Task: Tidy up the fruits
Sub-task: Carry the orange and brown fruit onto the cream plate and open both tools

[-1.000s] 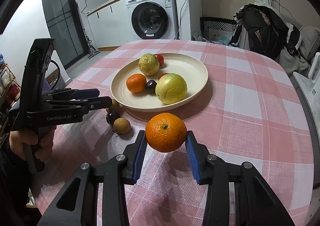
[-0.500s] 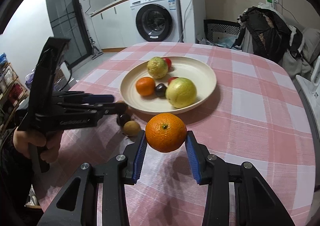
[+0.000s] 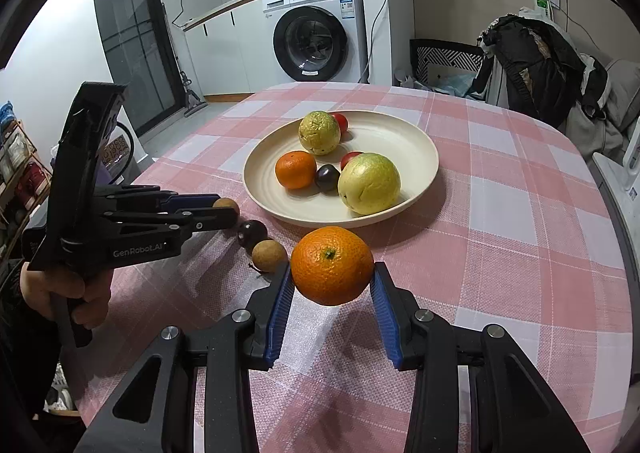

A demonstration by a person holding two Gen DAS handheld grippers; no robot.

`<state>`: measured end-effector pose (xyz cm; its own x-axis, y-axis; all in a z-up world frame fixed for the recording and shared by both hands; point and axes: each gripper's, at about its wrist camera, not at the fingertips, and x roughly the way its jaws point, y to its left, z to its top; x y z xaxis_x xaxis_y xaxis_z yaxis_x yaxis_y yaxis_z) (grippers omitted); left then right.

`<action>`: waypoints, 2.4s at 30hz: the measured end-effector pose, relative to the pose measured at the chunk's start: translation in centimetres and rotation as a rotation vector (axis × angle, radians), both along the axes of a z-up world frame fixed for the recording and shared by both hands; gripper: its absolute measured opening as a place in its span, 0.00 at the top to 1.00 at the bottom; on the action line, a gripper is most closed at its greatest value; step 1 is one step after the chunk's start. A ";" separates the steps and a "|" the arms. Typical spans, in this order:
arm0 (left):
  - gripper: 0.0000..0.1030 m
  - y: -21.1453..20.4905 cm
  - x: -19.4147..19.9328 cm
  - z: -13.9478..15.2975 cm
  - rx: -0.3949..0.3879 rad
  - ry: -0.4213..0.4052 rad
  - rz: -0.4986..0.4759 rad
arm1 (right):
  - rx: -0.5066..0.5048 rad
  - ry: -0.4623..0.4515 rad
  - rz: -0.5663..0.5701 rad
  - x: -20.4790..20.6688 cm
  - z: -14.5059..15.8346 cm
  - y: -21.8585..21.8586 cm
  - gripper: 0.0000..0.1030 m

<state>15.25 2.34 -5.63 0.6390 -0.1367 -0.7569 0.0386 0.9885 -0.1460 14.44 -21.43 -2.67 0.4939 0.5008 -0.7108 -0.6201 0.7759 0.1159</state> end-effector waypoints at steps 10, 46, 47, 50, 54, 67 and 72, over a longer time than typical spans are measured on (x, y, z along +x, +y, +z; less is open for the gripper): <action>0.77 0.1 -0.9 1.3 0.002 -0.034 -0.002 | -0.001 -0.012 -0.010 0.0 0.0 0.1 0.61; 0.77 -1.6 2.3 4.1 0.014 -0.196 -0.022 | 0.142 -0.076 -0.122 3.1 1.8 -1.0 0.61; 0.77 -1.5 2.7 3.9 0.016 -0.198 -0.018 | 0.142 -0.078 -0.124 3.4 1.9 -0.9 0.61; 0.77 -1.0 3.5 3.6 0.023 -0.203 0.008 | 0.139 -0.073 -0.134 4.4 2.3 -0.5 0.61; 0.77 -0.3 4.2 3.3 0.051 -0.213 0.034 | 0.124 -0.066 -0.149 5.8 2.3 -0.2 0.61; 0.77 1.7 5.7 2.3 0.054 -0.189 0.088 | 0.065 -0.038 -0.169 9.8 0.9 1.6 0.61; 0.77 1.2 5.7 1.9 0.085 -0.184 0.080 | 0.051 -0.037 -0.174 10.6 0.8 1.9 0.61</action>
<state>20.99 3.52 -3.75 0.7735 -0.0203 -0.6335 -0.0223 0.9980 -0.0592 25.04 -19.53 -1.83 0.6014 0.4401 -0.6668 -0.4813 0.8657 0.1374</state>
